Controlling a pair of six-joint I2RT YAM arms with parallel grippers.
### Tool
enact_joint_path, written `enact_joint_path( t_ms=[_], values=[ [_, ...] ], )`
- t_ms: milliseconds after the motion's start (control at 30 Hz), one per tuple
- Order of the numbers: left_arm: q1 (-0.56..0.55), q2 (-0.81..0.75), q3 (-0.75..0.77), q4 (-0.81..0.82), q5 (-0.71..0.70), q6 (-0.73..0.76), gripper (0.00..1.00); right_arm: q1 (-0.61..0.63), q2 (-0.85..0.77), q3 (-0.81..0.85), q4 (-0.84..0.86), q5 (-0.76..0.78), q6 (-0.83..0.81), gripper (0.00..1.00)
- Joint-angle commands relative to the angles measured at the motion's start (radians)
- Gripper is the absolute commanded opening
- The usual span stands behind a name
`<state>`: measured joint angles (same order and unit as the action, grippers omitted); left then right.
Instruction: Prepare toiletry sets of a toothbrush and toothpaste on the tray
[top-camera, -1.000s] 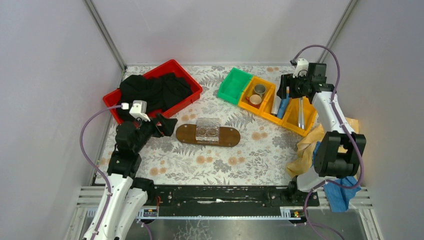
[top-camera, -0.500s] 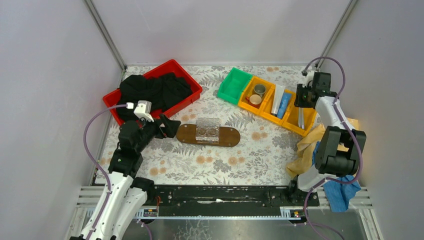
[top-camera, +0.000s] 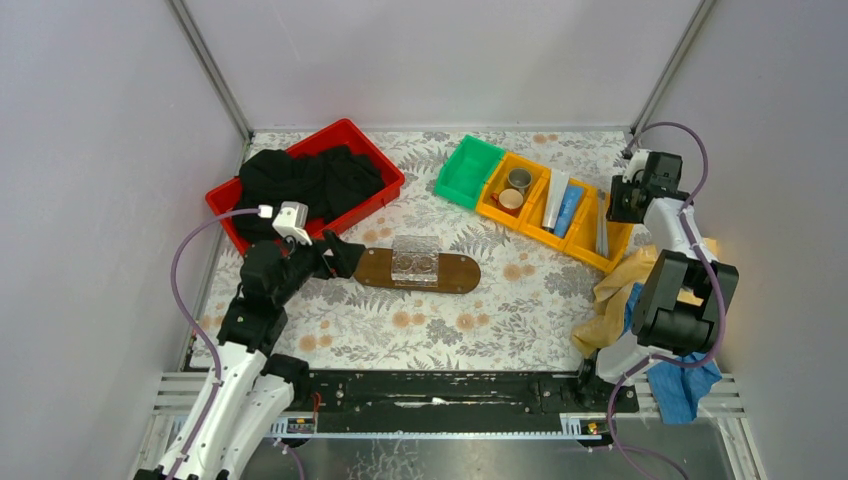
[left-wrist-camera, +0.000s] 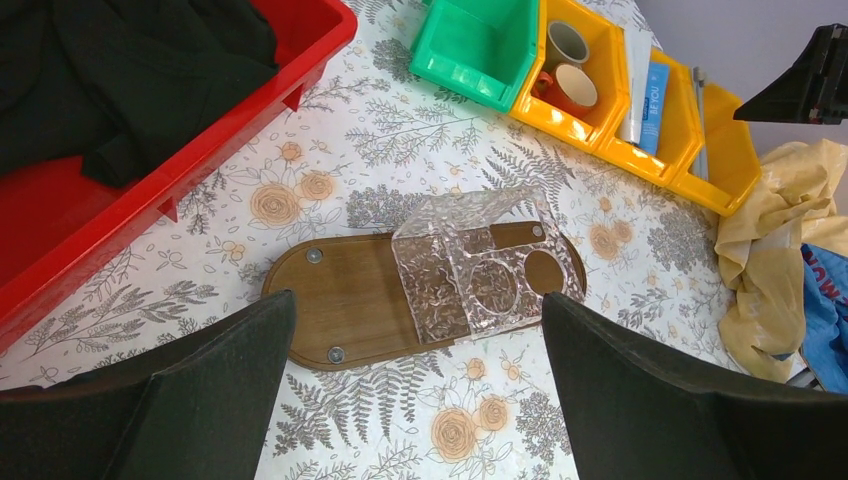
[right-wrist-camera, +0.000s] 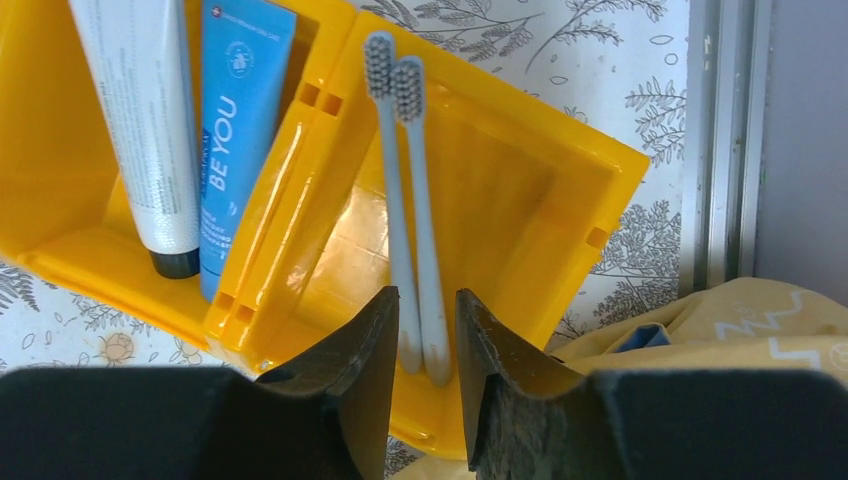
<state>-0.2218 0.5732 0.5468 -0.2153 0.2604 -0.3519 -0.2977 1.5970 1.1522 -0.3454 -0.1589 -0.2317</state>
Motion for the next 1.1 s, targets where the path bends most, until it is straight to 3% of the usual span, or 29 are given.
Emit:
enact_joint_path(
  t_ms=[0, 133, 300, 433, 733, 1067],
  values=[
    [-0.01, 0.0, 0.004, 0.007, -0.016, 0.014, 1.0, -0.019, 0.013, -0.002, 0.034, -0.024, -0.017, 0.33],
    [-0.011, -0.002, 0.004, 0.005, -0.017, 0.013, 1.0, -0.018, 0.01, -0.007, 0.032, -0.099, -0.026, 0.32],
    [-0.009, 0.005, 0.005, 0.004, -0.015, 0.013, 1.0, -0.018, -0.015, 0.004, 0.044, -0.391, -0.027, 0.34],
    [-0.01, 0.009, 0.005, -0.001, -0.017, 0.013, 1.0, -0.013, 0.04, 0.09, 0.033, -0.503, 0.035, 0.35],
    [-0.008, 0.039, 0.018, -0.019, -0.025, 0.016, 1.0, 0.01, 0.248, 0.261, 0.019, -0.564, 0.107, 0.47],
    [-0.008, 0.06, 0.024, -0.022, -0.027, 0.019, 1.0, 0.056, 0.338, 0.335, 0.017, -0.498, 0.11, 0.51]
  ],
)
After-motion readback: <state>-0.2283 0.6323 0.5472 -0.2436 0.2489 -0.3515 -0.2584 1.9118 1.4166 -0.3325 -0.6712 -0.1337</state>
